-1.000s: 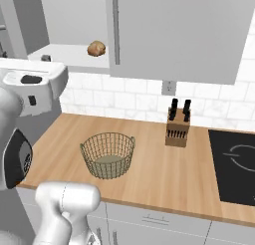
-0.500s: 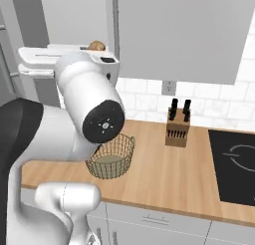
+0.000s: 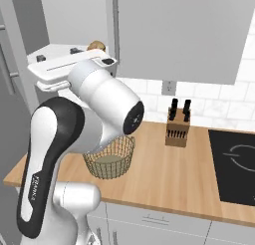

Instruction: Open the cabinet, pick up the bread from the cabinet and place it in the basket. Then move the basket to the dining counter.

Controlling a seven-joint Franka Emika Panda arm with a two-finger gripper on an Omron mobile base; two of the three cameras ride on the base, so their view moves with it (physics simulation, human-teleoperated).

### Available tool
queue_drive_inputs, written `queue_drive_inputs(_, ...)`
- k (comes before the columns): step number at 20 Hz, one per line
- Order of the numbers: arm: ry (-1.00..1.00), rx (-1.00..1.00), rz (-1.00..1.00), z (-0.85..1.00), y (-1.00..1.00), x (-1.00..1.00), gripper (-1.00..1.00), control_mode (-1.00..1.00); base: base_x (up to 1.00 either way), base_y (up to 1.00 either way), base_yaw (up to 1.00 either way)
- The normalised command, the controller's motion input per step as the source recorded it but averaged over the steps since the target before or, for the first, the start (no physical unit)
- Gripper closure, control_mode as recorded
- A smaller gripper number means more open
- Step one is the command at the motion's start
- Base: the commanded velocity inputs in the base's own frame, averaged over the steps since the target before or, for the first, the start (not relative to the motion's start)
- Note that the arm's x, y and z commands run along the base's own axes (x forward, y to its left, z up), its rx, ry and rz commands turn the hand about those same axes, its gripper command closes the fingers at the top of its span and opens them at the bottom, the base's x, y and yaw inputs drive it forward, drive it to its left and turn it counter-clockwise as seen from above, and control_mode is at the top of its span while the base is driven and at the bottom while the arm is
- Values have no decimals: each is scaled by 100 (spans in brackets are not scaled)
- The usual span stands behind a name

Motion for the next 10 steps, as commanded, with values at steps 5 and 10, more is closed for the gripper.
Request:
queue_drive_inputs(5,-2,0,9,-4,37,40,-100,-100,0,0,0)
queue_drive_inputs(10,0,0,6,0,33,34,-100,-100,0,0,0)
